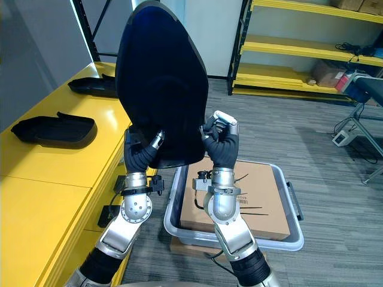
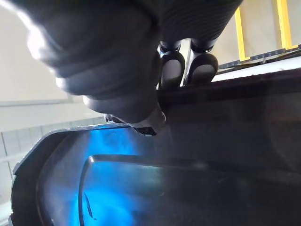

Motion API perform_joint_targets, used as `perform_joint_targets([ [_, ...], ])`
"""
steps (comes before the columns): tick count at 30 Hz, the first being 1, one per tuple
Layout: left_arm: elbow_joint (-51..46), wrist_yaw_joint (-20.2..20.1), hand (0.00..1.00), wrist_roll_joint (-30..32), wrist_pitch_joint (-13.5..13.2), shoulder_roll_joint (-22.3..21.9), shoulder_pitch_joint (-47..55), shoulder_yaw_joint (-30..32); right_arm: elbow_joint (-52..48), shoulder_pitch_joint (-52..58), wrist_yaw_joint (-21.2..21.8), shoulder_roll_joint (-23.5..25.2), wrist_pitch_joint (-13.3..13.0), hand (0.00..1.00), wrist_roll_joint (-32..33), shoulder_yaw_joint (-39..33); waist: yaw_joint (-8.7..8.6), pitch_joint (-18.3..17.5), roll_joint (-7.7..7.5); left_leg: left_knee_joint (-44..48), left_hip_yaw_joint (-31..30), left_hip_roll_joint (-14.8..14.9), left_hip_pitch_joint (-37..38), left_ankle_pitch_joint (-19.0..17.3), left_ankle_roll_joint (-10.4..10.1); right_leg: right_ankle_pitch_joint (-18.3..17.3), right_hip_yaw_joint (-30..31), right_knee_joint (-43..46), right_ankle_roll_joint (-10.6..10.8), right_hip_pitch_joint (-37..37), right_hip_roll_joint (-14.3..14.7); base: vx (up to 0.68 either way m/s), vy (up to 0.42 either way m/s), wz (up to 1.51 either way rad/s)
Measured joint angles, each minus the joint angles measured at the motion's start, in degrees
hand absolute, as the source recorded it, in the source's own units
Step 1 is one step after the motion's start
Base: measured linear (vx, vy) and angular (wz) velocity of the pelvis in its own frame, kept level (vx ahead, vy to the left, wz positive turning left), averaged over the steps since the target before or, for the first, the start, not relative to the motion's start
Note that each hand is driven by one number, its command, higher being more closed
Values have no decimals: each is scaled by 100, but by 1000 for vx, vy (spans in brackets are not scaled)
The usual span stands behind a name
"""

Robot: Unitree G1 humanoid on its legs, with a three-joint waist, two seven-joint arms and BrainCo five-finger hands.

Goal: Walk over and take plastic housings, then place them on the shelf

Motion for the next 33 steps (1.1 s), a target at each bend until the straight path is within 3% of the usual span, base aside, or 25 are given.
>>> perform_joint_targets([
  [11,67,-459,100,-41,-45,-11,155,190,-268,-267,614,-930,14,0,41,-472,0,-4,12,-103,15,16,74,56,-14,1,3,3,0,36,17,-12,-2,0],
  [17,68,-622,100,80,-48,-17,763,347,-1009,-584,476,-1136,-321,0,47,-2008,-20,-3,19,-128,117,18,111,63,-15,1,46,1,2,-1,19,-31,-2,-5],
  [23,62,-601,100,101,-48,-80,1025,1109,-995,-308,360,-1376,-641,0,471,-3870,-66,8,82,-128,134,17,107,62,-15,7,58,-14,11,-8,20,-3,-1,-1],
  [25,-14,-600,100,112,-49,-138,1229,1380,-805,107,269,-1349,-742,0,676,-4483,-129,8,121,-129,135,18,96,58,-12,11,57,-42,18,-8,20,0,0,0],
  [29,-365,-597,100,130,-49,-248,1611,1735,-4,1148,211,-1032,-704,0,716,-5057,-240,6,156,-128,146,24,29,47,-12,47,61,-126,26,-46,39,2,-5,-2],
  [33,-673,-593,100,174,-132,-387,1900,1989,2122,2034,423,-452,-260,0,951,-5234,-326,43,231,-128,174,34,-18,28,-12,58,110,-138,25,-105,51,1,-5,-4],
])
